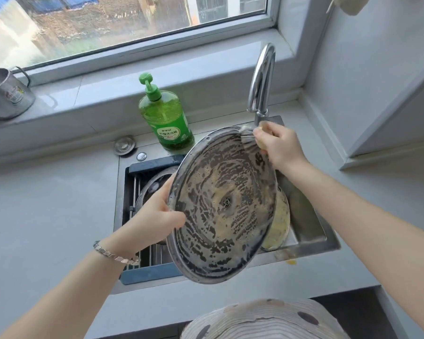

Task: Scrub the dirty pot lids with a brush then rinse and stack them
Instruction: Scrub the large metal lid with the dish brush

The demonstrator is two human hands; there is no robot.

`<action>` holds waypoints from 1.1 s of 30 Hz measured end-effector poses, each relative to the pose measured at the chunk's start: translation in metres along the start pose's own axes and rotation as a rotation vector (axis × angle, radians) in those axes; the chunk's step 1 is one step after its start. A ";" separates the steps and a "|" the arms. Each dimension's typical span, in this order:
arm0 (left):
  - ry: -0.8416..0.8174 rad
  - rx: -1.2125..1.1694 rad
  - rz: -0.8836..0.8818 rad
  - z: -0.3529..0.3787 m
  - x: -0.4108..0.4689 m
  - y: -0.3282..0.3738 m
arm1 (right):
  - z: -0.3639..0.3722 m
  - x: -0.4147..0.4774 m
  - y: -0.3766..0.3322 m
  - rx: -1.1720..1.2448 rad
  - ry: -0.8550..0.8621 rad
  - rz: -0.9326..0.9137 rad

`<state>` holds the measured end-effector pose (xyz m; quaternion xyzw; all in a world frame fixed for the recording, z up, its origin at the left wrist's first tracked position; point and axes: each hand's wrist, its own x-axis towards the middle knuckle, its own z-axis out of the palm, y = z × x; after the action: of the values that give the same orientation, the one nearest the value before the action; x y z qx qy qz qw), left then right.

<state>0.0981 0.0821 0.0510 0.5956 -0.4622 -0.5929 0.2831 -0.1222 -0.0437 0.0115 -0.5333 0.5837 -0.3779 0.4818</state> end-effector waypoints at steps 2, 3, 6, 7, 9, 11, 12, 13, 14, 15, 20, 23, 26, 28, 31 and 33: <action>0.010 0.060 0.014 -0.004 0.002 0.003 | 0.010 -0.010 -0.023 -0.112 -0.065 -0.119; 0.020 0.075 0.024 -0.007 0.002 0.004 | 0.013 -0.014 -0.032 -0.168 -0.097 -0.163; 0.032 0.053 0.045 -0.016 -0.002 0.009 | 0.013 -0.014 -0.038 -0.235 -0.133 -0.209; 0.035 0.012 0.049 -0.019 -0.005 0.009 | 0.008 -0.008 -0.031 -0.226 -0.113 -0.164; 0.062 -0.118 0.040 -0.024 -0.011 0.006 | -0.001 0.003 -0.009 -0.137 -0.071 -0.040; 0.103 -0.265 0.021 -0.026 -0.015 0.002 | -0.008 0.004 0.013 -0.070 -0.054 0.065; 0.124 -0.311 0.020 -0.026 -0.015 -0.001 | -0.010 0.001 0.024 -0.067 -0.061 0.107; 0.149 -0.336 0.021 -0.025 -0.015 -0.003 | -0.012 -0.003 0.036 -0.081 -0.062 0.155; 0.181 -0.352 0.024 -0.024 -0.014 -0.005 | -0.012 -0.009 0.047 -0.091 -0.063 0.204; 0.220 -0.368 0.027 -0.023 -0.013 -0.006 | -0.012 -0.015 0.058 -0.087 -0.072 0.251; 0.380 -0.373 0.005 -0.021 -0.004 -0.010 | 0.000 -0.049 0.084 -0.013 -0.145 0.421; 0.452 -0.394 -0.017 -0.018 0.002 -0.012 | -0.007 -0.059 0.084 0.088 -0.181 0.642; 0.483 -0.530 -0.100 -0.011 0.005 -0.011 | -0.018 -0.058 0.082 0.441 -0.076 0.770; 0.441 -0.600 -0.176 -0.004 0.010 -0.012 | -0.021 -0.058 0.073 0.519 -0.114 0.767; 0.352 -0.677 -0.249 0.007 0.019 -0.016 | -0.024 -0.055 0.065 0.601 -0.112 0.768; 0.314 -0.732 -0.296 0.011 0.027 -0.023 | -0.032 -0.053 0.067 0.617 -0.070 0.782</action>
<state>0.0885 0.0703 0.0172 0.5988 -0.0818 -0.6543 0.4546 -0.1720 0.0162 -0.0358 -0.1195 0.5846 -0.3057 0.7419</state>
